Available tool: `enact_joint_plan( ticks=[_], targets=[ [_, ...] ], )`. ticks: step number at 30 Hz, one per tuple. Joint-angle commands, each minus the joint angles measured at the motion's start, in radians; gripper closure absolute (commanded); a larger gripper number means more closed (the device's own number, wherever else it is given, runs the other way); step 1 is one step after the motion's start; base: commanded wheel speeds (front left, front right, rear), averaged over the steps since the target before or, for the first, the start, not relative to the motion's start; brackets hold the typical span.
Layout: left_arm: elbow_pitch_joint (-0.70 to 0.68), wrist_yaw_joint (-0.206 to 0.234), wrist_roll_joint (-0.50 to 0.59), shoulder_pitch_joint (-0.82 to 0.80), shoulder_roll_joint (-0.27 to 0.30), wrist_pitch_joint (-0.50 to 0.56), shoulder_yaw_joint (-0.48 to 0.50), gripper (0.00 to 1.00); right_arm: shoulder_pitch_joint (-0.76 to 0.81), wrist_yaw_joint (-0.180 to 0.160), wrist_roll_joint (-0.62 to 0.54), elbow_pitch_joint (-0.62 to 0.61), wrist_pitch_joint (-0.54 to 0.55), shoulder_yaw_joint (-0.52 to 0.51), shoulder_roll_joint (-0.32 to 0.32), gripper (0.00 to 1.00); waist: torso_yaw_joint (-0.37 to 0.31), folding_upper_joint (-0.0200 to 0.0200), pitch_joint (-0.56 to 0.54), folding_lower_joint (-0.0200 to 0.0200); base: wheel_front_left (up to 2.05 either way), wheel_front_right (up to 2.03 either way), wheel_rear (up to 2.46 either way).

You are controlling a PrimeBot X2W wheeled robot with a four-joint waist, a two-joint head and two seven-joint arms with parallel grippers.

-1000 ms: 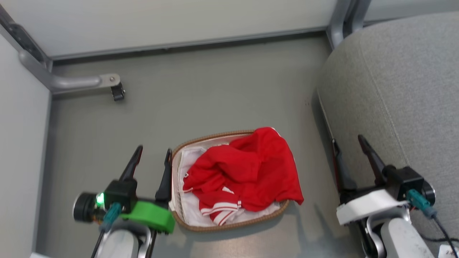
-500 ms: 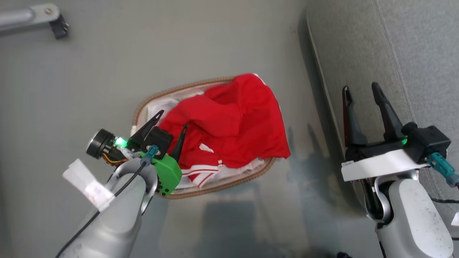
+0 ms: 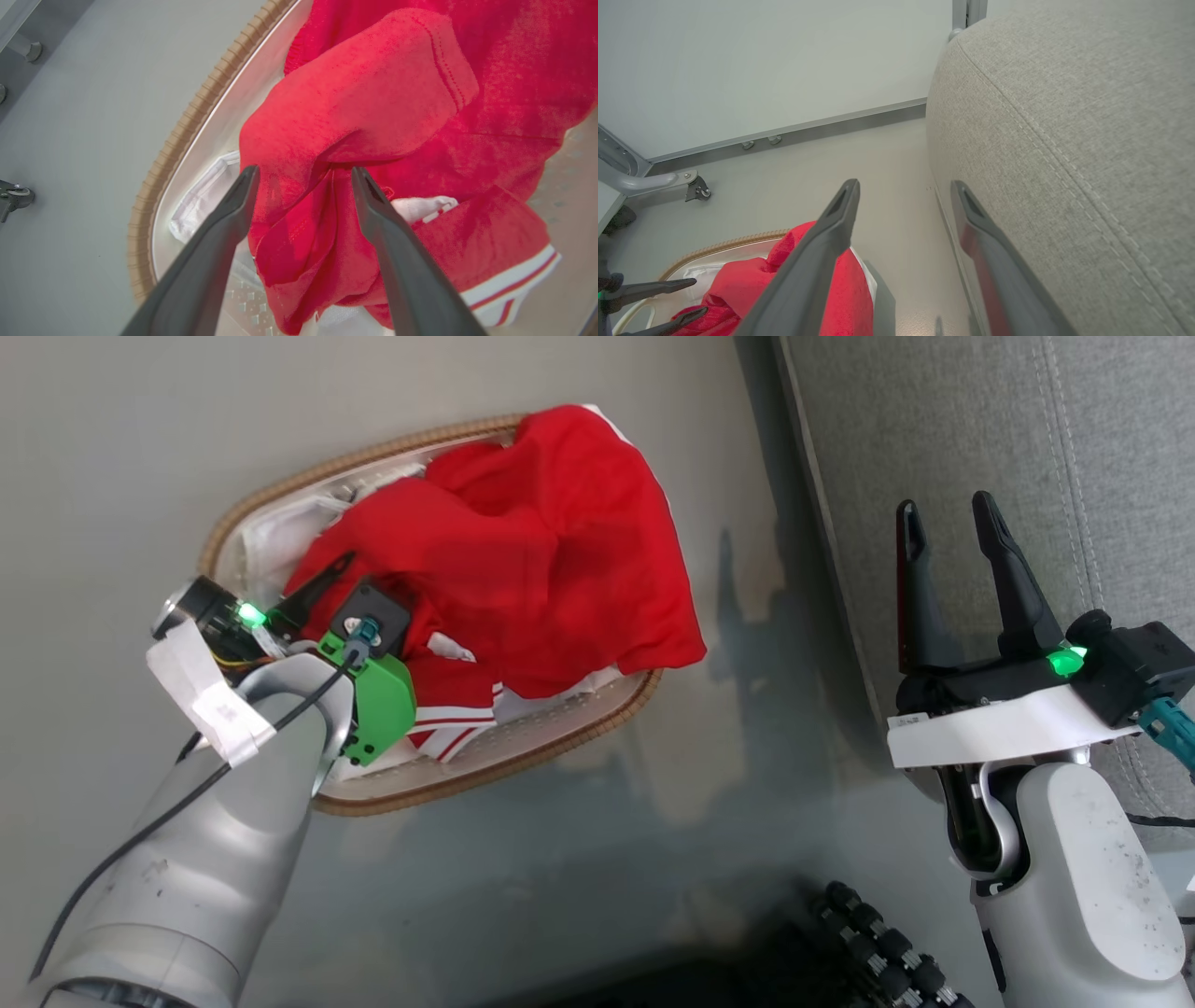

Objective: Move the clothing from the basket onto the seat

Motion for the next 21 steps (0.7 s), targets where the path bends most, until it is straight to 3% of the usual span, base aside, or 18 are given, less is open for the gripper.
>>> enact_joint_plan(
  ticks=[1, 7, 13, 14, 15, 16, 17, 21],
  targets=[
    [0.014, 0.015, 0.005, -0.031, 0.012, -0.003, 0.0, 0.0, -0.016, 0.0, 0.008, -0.005, -0.002, 0.001, -0.002, 0.0, -0.054, 0.0, 0.079, -0.0001, 0.0, 0.0, 0.0],
    [0.067, 0.093, 0.006, -0.089, 0.015, -0.015, 0.006, 0.0, -0.021, 0.0, 0.022, 0.0, -0.002, 0.0, -0.002, 0.0, -0.059, 0.0, 0.096, -0.0001, 0.0, 0.0, 0.0],
    [0.082, 0.091, -0.014, -0.116, 0.001, -0.041, 0.007, 0.04, -0.027, 0.0, 0.027, 0.007, -0.002, 0.002, -0.002, 0.0, -0.052, 0.0, 0.086, -0.0001, 0.0, 0.0, 0.0],
    [0.083, 0.093, -0.018, -0.119, -0.003, -0.043, 0.007, 0.41, -0.027, 0.0, 0.027, 0.009, -0.002, 0.003, -0.002, 0.0, -0.05, 0.0, 0.083, -0.0001, 0.0, 0.0, 0.0],
    [0.084, 0.091, -0.024, -0.121, -0.011, -0.048, 0.008, 0.7, -0.027, 0.0, 0.027, 0.011, -0.002, 0.004, -0.002, 0.0, -0.048, 0.0, 0.078, -0.0001, 0.0, 0.0, 0.0],
    [0.085, 0.086, -0.028, -0.121, -0.016, -0.051, 0.008, 0.9, -0.027, 0.0, 0.026, 0.013, -0.002, 0.005, -0.003, 0.0, -0.046, 0.0, 0.074, -0.0001, 0.0, 0.0, 0.0],
    [0.086, 0.081, -0.034, -0.121, -0.021, -0.051, 0.008, 1.0, -0.027, 0.0, 0.024, 0.016, -0.002, 0.006, -0.003, 0.0, -0.045, 0.0, 0.069, -0.0001, 0.0, 0.0, 0.0],
    [0.083, 0.072, -0.042, -0.11, -0.032, -0.059, 0.002, 1.0, -0.024, 0.0, 0.017, 0.025, -0.002, 0.006, -0.003, 0.0, -0.036, 0.0, 0.042, -0.0001, 0.0, 0.0, 0.0]
  ],
)
